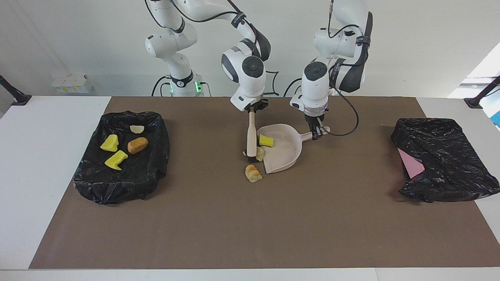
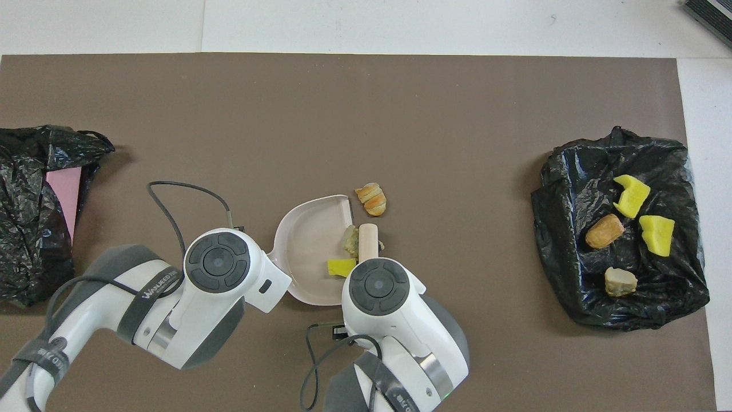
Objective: Sweep and dump trash in bin
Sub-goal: 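Sweep the yellow sponge and tan chunks into the dustpan with the right gripper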
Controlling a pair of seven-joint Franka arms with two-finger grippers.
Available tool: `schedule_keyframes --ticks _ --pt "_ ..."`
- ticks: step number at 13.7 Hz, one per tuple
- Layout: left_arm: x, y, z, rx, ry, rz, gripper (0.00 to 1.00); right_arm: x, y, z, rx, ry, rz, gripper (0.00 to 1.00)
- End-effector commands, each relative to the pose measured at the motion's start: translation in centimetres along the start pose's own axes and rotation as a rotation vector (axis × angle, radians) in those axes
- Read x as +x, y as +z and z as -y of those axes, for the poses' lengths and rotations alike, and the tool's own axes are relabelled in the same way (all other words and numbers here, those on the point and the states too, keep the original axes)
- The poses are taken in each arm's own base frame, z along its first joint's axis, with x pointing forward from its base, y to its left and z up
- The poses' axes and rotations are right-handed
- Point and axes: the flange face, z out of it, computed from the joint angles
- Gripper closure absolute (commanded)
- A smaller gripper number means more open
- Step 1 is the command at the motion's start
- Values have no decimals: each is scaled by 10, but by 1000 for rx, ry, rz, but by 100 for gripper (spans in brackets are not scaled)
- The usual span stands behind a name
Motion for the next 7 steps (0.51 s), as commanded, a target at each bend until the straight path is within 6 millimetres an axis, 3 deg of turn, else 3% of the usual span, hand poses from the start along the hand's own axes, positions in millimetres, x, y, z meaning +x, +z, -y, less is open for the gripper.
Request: schedule_keyframes --ticks 1,7 --pt "9 7 -1 19 -43 -45 100 -14 -4 12 41 -43 22 100" --pt "3 7 17 17 -66 -50 100 -10 -43 22 24 -71 -25 100"
